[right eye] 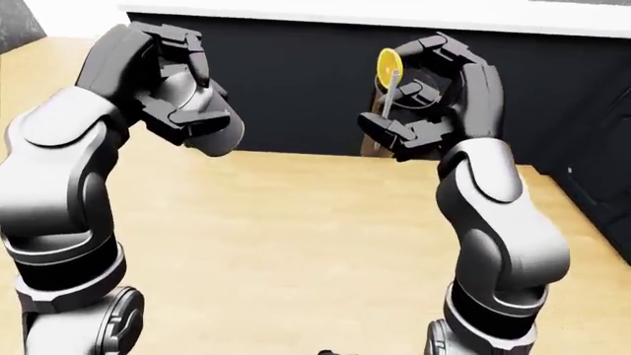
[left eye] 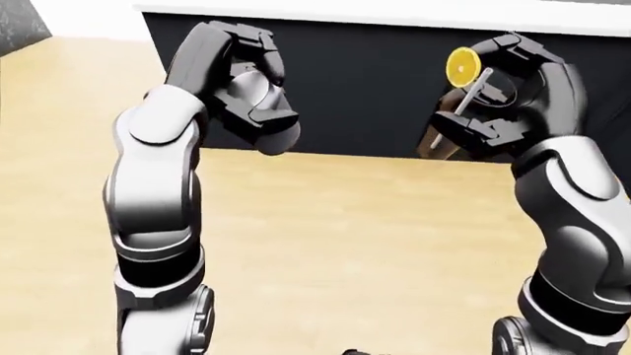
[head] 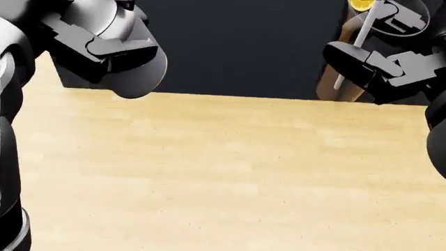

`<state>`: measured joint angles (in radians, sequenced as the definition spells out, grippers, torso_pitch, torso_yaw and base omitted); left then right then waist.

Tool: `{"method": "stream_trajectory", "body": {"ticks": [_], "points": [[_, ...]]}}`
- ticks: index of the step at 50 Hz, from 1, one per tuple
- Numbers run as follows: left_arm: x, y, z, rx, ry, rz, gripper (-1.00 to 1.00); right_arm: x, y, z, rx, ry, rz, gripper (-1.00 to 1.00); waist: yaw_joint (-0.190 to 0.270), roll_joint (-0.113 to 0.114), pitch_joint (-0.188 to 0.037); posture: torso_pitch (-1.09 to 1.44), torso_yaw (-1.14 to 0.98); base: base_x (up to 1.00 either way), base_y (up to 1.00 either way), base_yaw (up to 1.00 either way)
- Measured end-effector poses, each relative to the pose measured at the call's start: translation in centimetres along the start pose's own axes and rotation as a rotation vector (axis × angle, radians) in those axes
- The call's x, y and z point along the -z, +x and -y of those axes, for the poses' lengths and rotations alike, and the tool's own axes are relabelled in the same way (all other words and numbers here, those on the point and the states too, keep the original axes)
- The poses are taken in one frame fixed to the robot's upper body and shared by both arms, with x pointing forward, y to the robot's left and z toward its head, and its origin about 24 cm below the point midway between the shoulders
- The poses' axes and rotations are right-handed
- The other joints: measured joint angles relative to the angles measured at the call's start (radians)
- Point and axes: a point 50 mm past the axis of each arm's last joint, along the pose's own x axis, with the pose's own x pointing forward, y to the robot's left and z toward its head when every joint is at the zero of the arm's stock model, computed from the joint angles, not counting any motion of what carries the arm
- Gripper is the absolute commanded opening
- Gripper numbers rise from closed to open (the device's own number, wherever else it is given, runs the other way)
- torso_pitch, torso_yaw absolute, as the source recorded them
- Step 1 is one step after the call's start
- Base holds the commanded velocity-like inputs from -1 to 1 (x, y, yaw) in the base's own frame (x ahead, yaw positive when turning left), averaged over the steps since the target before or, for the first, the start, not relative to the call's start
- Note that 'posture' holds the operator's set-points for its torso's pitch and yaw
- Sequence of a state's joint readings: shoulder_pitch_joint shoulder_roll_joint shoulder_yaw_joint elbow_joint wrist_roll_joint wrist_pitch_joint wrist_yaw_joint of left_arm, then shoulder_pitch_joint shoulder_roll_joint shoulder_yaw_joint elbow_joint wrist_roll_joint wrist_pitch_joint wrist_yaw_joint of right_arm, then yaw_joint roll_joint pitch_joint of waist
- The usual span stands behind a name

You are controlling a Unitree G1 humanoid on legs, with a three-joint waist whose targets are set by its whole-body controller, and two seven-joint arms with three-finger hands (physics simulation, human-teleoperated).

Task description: Move the drinks to the dining counter.

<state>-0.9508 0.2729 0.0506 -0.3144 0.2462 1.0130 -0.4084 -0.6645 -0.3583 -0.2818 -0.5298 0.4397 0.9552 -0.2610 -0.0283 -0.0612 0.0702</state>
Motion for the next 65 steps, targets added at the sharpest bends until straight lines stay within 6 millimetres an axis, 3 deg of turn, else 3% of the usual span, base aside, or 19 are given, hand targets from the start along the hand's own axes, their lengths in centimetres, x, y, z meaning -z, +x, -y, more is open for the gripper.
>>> {"method": "stream_trajectory", "body": {"ticks": [4, 8, 14, 21, 23, 24, 26, 30, 36, 39, 46, 48, 49, 50, 54, 57, 60, 63, 65], "points": [[0.2, -0.1, 0.3, 0.022, -0.005, -0.009, -1.00, 0.2, 0.0, -0.5, -0.012, -0.001, -0.013, -1.00, 0.006, -0.022, 0.041, 0.00, 0.00, 0.08, 0.00, 0.00], [1.6, 0.2, -0.1, 0.005, -0.023, -0.086, -1.00, 0.7, -0.1, -1.1, -0.054, -0.008, -0.046, -1.00, 0.006, 0.047, 0.028, 0.00, 0.00, 0.85, 0.00, 0.00], [-1.2, -0.7, -1.1, -0.054, 0.012, 0.065, -1.00, -0.8, -0.5, -0.8, -0.035, 0.011, 0.045, -1.00, -0.001, 0.132, -0.027, 0.00, 0.00, 1.00, 0.00, 0.00], [0.3, -0.5, -1.2, -0.058, -0.003, -0.012, -1.00, 0.0, -0.6, -1.5, -0.087, 0.008, -0.001, -1.00, 0.036, 0.107, -0.044, 0.00, 0.00, 0.88, 0.00, 0.00], [-0.2, -0.7, -1.5, -0.071, 0.003, 0.012, -1.00, -0.7, -0.7, -1.5, -0.088, 0.017, 0.038, -1.00, 0.039, 0.054, -0.042, 0.00, 0.00, 0.00, 0.00, 0.00], [-0.5, -0.7, -1.5, -0.076, 0.005, 0.025, -1.00, -0.8, -0.7, -1.4, -0.083, 0.021, 0.046, -1.00, 0.023, -0.002, -0.028, 0.00, 0.00, 0.00, 0.00, 0.00], [0.5, -0.5, -0.6, -0.044, -0.003, -0.002, -1.00, 0.3, -0.6, -0.7, -0.050, 0.015, 0.003, -1.00, 0.009, -0.023, 0.019, 0.00, 0.00, 0.26, 0.00, 0.00], [3.2, 0.3, 0.6, 0.035, -0.033, -0.146, -1.00, 1.3, -0.3, -0.5, -0.028, -0.003, -0.065, -1.00, 0.002, 0.019, 0.011, 0.00, 0.00, 0.63, 0.00, 0.00], [-0.4, -0.7, -0.9, -0.044, -0.002, 0.032, -1.00, -0.2, -0.6, -0.6, -0.038, 0.016, 0.039, -1.00, 0.021, 0.103, -0.031, 0.00, 0.00, 0.64, 0.00, 0.00], [0.2, -1.0, -1.5, -0.086, 0.004, 0.028, -1.00, 0.5, -0.7, -1.0, -0.066, 0.019, 0.008, -1.00, 0.040, 0.125, -0.014, 0.00, 0.00, 0.45, 0.00, 0.00], [0.4, -0.8, -0.9, -0.049, 0.003, 0.001, -1.00, -0.2, -0.8, -0.5, -0.046, 0.032, 0.028, -1.00, 0.014, 0.081, -0.014, 0.00, 0.00, 0.17, -0.07, -0.26], [0.7, -0.8, -1.2, -0.059, -0.005, -0.020, -1.00, -0.1, -0.8, -0.9, -0.072, 0.033, 0.023, -1.00, -0.003, 0.022, 0.007, 0.00, 0.00, 0.00, 0.00, -1.00], [0.7, -0.7, -1.2, -0.060, -0.007, -0.028, -1.00, 0.0, -0.9, -0.9, -0.074, 0.032, 0.015, -1.00, -0.020, -0.029, 0.023, 0.00, 0.00, 0.00, 0.00, -1.00], [1.0, -0.7, -1.1, -0.063, -0.010, -0.034, -1.00, 0.3, -0.8, -0.8, -0.073, 0.034, -0.003, -1.00, -0.014, -0.041, 0.047, 0.00, 0.00, 0.00, 0.00, -1.00], [2.3, -0.1, 0.2, 0.011, -0.024, -0.116, -1.00, 0.9, -0.6, 0.0, -0.027, 0.020, -0.055, -1.00, -0.041, -0.033, 0.001, 0.00, 0.00, 0.00, 0.00, -0.90], [1.0, -0.3, 0.2, 0.022, -0.018, -0.060, -1.00, -0.6, -1.0, 0.1, -0.021, 0.022, 0.034, -1.00, -0.027, 0.014, -0.025, 0.00, 0.00, 0.00, 0.00, -0.18], [-1.1, -0.9, -0.3, -0.003, 0.007, 0.051, -1.00, -1.2, -1.2, 0.0, -0.027, 0.023, 0.078, -1.00, -0.019, 0.035, -0.005, 0.00, 0.00, 0.00, 0.00, 0.00], [-1.8, -1.2, -0.9, -0.034, 0.020, 0.093, -1.00, -0.8, -1.0, -0.5, -0.050, 0.020, 0.054, -1.00, 0.001, 0.073, -0.026, 0.00, 0.00, 0.00, 0.00, 0.00], [-1.0, -1.3, -1.2, -0.053, 0.016, 0.065, -1.00, -0.1, -1.0, -0.9, -0.075, 0.018, 0.012, -1.00, 0.021, 0.052, -0.013, 0.00, 0.00, 0.00, 0.00, 0.00]]}}
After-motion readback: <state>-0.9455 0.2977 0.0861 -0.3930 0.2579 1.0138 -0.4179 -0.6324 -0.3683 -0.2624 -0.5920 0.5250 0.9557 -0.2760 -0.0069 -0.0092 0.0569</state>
